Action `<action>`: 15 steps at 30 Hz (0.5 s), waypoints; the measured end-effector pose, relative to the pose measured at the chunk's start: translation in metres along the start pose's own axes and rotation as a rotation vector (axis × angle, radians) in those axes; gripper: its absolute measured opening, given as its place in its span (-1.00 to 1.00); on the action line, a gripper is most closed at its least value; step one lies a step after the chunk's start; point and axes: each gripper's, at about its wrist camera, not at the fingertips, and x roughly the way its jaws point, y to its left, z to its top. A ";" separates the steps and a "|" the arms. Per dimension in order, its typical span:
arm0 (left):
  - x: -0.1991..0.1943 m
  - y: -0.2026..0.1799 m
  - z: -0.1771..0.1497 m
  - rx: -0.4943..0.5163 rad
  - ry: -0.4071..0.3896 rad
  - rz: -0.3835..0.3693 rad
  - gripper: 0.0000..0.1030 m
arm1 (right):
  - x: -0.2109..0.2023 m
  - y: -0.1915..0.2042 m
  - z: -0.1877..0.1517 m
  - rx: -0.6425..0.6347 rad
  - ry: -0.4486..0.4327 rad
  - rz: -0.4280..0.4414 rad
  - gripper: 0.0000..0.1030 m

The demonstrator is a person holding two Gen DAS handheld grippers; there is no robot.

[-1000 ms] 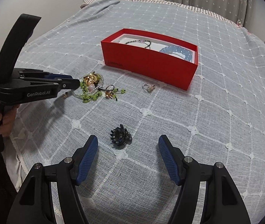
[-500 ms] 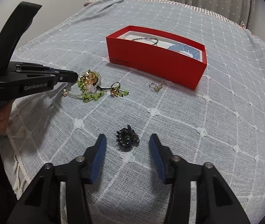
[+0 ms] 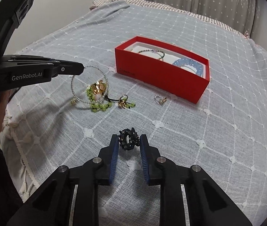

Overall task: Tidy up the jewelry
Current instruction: 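Close the right gripper on the black hair clip while the left gripper grasps the clear bead bracelet, then carry the hair clip and clear bracelet over the red box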

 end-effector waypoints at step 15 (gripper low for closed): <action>-0.014 -0.025 0.022 -0.020 -0.054 -0.060 -1.00 | -0.011 -0.019 0.014 0.089 -0.018 0.020 -0.54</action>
